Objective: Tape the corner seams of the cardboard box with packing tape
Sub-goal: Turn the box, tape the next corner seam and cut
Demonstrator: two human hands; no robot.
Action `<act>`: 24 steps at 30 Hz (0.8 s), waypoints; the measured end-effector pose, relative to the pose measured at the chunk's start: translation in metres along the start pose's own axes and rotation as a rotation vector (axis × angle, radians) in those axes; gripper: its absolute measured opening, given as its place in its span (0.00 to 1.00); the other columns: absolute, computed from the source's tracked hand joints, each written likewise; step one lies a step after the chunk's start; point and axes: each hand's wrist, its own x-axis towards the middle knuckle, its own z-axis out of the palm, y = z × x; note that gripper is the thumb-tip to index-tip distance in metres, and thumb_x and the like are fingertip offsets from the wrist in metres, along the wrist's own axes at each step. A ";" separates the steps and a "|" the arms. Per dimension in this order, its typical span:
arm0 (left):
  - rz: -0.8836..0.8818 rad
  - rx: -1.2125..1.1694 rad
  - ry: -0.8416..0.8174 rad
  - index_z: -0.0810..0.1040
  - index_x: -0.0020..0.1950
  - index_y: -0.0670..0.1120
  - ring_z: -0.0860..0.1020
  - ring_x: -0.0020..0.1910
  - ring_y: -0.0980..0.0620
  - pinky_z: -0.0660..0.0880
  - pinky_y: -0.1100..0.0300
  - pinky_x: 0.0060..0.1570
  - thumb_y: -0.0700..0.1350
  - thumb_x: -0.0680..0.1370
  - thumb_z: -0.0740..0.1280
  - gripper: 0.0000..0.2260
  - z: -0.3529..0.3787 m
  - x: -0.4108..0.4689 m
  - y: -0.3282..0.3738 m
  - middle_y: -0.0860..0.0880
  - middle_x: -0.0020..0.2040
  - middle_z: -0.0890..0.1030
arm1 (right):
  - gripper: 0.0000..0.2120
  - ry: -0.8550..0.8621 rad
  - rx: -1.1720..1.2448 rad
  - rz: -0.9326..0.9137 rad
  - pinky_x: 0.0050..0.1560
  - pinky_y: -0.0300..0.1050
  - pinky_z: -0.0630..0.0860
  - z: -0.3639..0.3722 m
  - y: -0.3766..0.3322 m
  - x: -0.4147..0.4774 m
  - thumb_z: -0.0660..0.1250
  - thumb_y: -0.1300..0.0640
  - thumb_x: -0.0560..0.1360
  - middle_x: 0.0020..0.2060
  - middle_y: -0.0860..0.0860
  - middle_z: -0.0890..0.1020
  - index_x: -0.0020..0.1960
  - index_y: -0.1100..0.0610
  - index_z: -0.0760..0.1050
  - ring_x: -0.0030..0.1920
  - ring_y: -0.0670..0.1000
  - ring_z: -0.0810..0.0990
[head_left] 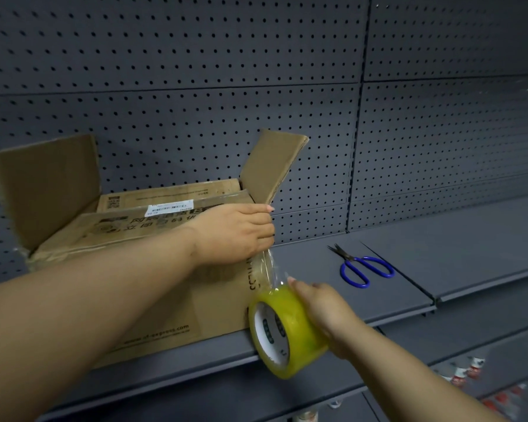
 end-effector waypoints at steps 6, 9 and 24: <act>-0.091 -0.018 0.029 0.76 0.64 0.46 0.81 0.49 0.49 0.63 0.56 0.68 0.40 0.75 0.50 0.22 0.002 0.005 0.015 0.47 0.48 0.83 | 0.27 -0.054 -0.005 0.058 0.65 0.54 0.69 0.003 -0.013 0.008 0.60 0.44 0.76 0.62 0.60 0.76 0.65 0.64 0.70 0.62 0.60 0.74; -0.099 0.033 0.029 0.72 0.68 0.47 0.73 0.65 0.49 0.63 0.55 0.68 0.41 0.75 0.50 0.24 0.004 0.000 0.019 0.45 0.68 0.73 | 0.22 -0.045 0.030 0.064 0.62 0.55 0.72 0.004 -0.012 0.007 0.61 0.45 0.76 0.55 0.61 0.80 0.57 0.63 0.76 0.55 0.60 0.78; -0.015 -0.004 0.103 0.84 0.49 0.51 0.80 0.54 0.54 0.63 0.57 0.67 0.44 0.62 0.77 0.16 0.021 -0.002 0.030 0.54 0.49 0.84 | 0.20 -0.378 0.465 0.083 0.45 0.46 0.79 -0.014 0.013 -0.008 0.65 0.45 0.71 0.46 0.56 0.85 0.54 0.59 0.79 0.44 0.53 0.83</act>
